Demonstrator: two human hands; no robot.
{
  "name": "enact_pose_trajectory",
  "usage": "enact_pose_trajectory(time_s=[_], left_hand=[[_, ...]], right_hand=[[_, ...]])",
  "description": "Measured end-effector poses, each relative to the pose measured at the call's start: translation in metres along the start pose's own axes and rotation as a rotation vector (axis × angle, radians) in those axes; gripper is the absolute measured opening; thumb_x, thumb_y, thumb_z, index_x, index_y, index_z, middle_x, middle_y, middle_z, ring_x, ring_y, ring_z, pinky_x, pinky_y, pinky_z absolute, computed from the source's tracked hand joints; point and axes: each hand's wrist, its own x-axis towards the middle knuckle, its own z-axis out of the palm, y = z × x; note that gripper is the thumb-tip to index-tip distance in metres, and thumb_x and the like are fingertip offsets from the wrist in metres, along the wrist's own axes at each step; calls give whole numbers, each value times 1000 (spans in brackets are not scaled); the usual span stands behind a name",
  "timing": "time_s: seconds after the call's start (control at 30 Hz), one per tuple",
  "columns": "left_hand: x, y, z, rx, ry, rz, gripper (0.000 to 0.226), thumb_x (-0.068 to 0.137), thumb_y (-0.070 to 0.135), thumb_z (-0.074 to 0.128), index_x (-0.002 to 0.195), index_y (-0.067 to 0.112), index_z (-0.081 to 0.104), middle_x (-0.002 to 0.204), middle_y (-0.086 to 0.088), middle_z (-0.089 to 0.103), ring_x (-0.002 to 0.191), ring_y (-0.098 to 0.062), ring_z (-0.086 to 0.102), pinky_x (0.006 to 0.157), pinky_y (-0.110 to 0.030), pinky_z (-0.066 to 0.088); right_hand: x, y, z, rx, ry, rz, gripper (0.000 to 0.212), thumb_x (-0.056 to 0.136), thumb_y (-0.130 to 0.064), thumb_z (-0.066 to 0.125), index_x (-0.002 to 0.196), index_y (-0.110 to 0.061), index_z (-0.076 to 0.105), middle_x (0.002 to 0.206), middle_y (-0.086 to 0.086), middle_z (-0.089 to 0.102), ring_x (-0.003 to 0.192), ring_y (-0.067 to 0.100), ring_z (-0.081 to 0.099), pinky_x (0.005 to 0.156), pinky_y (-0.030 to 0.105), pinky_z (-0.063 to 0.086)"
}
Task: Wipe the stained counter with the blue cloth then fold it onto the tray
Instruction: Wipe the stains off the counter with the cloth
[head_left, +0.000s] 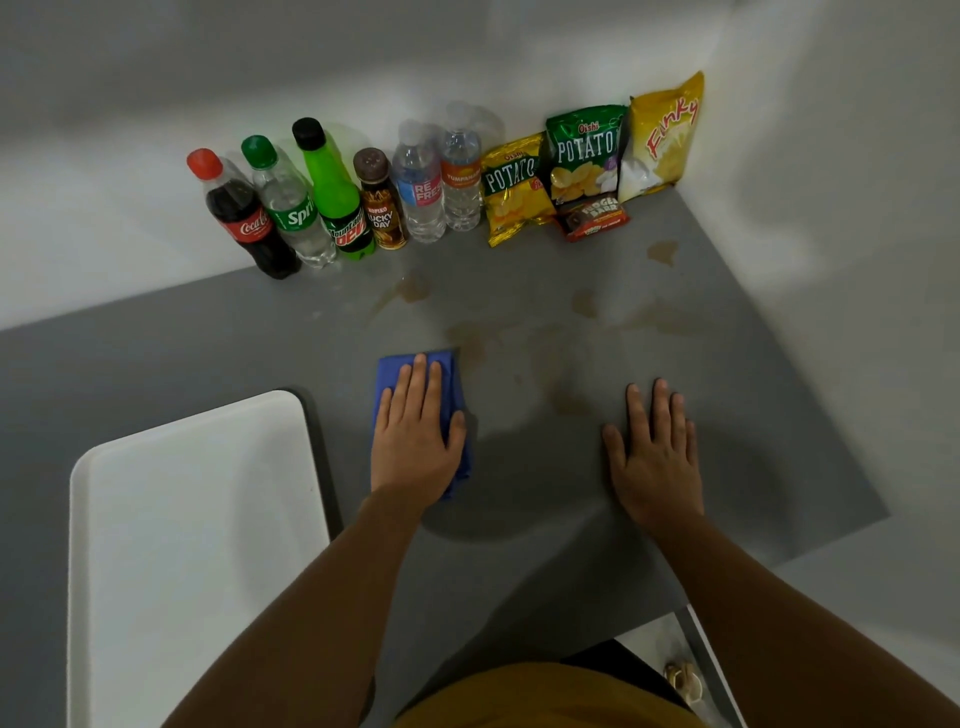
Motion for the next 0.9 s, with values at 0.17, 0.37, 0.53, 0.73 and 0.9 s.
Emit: enact_pose_trajectory(time_s=[0.17,0.37,0.53,0.73,0.9], left_hand=[[-6,-19,-2,-48,55,-121,73,102,56,27,163,24,3,172,0,5,158,-20,2,128,-40,2],[38,-40,-14,-20,85,-163,71,102,53,24,163,18,13,170,-8,15,157,-28,12,128,-46,10],[90,-46,-21,-31,82,-205,73,100,53,24,163,19,11,171,-6,12,158,-26,8,128,-45,7],[134,-31,-23,-2,45,-159,73,101,51,25,164,18,8,172,-5,8,158,-25,4,128,-45,4],[135,-9,-21,31,-12,-1,70,104,49,26,164,19,8,172,-3,4,159,-21,0,129,-43,2]], right_hand=[[0,1,1,11,-3,5,68,104,-60,20,163,-34,0,172,0,-11,157,20,-15,126,39,-5],[0,0,0,4,-4,4,68,104,-61,19,163,-34,-3,171,0,-13,156,20,-17,125,39,-6],[0,1,2,2,1,10,68,104,-60,19,163,-34,-2,171,0,-13,156,20,-17,127,41,-3],[1,3,2,1,-9,3,69,103,-62,15,163,-33,-3,171,1,-15,156,21,-19,127,42,-3],[0,2,4,7,-6,5,68,104,-61,17,163,-34,-2,171,-1,-14,156,21,-18,127,42,-2]])
